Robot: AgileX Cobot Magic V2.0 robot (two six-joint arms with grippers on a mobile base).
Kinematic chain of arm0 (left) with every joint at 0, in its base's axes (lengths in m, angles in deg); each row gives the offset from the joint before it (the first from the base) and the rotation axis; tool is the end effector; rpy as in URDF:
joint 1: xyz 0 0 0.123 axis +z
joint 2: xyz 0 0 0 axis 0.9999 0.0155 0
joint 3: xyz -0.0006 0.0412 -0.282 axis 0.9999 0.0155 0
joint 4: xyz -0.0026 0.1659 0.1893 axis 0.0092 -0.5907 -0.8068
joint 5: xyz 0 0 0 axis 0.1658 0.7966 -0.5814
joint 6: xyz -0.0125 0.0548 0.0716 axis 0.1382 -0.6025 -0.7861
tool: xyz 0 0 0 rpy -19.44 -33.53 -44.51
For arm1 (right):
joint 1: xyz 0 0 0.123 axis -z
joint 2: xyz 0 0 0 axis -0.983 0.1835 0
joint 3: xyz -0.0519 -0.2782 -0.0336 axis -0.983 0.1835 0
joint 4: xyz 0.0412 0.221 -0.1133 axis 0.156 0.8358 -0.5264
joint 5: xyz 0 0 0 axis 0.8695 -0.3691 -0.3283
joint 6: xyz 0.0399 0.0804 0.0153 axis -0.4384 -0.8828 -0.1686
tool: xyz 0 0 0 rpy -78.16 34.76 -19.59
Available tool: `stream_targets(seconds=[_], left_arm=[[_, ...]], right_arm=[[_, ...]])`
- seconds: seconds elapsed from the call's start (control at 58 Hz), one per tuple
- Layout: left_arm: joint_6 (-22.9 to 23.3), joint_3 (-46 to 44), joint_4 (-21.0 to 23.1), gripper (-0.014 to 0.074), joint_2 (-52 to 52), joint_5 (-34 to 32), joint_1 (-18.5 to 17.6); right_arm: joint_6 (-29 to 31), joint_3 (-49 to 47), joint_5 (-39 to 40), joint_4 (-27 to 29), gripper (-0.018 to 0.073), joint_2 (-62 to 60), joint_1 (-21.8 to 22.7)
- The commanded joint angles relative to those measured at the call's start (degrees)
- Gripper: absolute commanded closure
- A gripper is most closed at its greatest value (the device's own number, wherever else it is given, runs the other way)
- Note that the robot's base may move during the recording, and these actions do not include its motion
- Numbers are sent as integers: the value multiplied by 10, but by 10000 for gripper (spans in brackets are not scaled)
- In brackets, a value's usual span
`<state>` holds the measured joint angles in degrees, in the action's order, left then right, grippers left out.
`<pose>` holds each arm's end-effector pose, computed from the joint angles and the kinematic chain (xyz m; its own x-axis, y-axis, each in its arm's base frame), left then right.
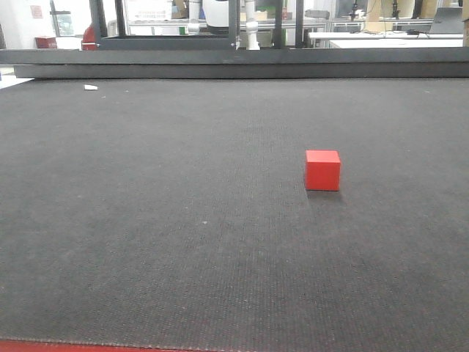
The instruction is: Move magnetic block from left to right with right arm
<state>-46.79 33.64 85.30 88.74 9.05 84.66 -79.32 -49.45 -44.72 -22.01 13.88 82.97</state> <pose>0.0566 -0.0047 0.2003 0.0370 -0.0422 -0.9984 0.0817 0.9959 -0.0391 0.0568 -0.0035 0.2020 0.0625 0.0993 -0.9931 0.0555 0.9932 0.1028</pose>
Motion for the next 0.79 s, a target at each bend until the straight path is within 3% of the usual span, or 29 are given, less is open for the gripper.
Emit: stream_targets(seconds=[0.0, 0.775], left_arm=[[3, 4, 3, 722, -7, -48, 1], [3, 4, 3, 722, -7, -48, 1]], right_arm=[[4, -1, 50, 1, 502, -12, 4], [4, -1, 70, 0, 502, -12, 4]])
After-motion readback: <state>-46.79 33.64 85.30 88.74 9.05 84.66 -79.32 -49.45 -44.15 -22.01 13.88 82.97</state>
